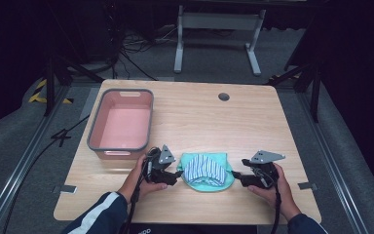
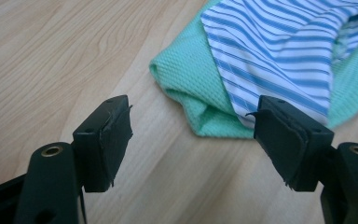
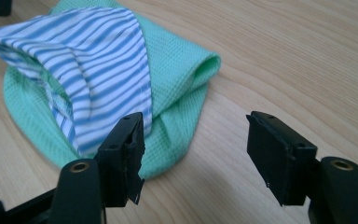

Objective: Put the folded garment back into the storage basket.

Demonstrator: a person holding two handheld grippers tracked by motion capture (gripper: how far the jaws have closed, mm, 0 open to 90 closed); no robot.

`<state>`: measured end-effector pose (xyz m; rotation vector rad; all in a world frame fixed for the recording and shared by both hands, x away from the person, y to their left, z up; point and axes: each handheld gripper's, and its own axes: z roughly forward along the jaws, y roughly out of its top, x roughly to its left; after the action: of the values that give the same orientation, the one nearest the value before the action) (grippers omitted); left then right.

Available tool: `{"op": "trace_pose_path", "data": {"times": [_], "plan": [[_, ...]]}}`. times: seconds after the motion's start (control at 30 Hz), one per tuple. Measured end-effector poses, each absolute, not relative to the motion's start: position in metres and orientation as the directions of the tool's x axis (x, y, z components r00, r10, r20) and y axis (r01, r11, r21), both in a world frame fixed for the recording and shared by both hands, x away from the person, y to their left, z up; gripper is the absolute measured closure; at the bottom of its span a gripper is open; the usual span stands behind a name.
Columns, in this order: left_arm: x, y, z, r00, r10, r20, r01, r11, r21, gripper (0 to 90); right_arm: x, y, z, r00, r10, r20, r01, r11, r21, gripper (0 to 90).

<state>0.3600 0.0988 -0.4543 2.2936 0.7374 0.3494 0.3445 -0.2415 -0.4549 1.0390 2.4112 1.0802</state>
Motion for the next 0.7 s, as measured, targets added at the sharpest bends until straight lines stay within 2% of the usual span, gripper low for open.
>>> {"op": "trace_pose_path", "data": {"times": [0.1, 0.33, 0.53, 0.7], "plan": [[0.369, 0.092, -0.457, 0.795, 0.605, 0.043, 0.417, -0.595, 0.687, 28.1, 0.352, -0.232, -0.455, -0.696, 0.718, 0.017, 0.496, 0.463, 0.735, 38.6], [0.387, 0.085, -0.472, 0.789, 0.614, -0.021, 0.466, -0.576, 0.671, 25.2, 0.365, -0.211, -0.465, -0.684, 0.729, -0.003, 0.523, 0.494, 0.695, 41.9], [0.388, 0.084, -0.477, 0.793, 0.608, -0.032, 0.477, -0.588, 0.653, 22.4, 0.366, -0.207, -0.473, -0.682, 0.731, 0.016, 0.542, 0.490, 0.683, 40.5], [0.385, 0.084, -0.479, 0.797, 0.603, -0.028, 0.461, -0.578, 0.673, 21.9, 0.365, -0.210, -0.476, -0.665, 0.746, 0.041, 0.559, 0.459, 0.690, 38.0]]}}
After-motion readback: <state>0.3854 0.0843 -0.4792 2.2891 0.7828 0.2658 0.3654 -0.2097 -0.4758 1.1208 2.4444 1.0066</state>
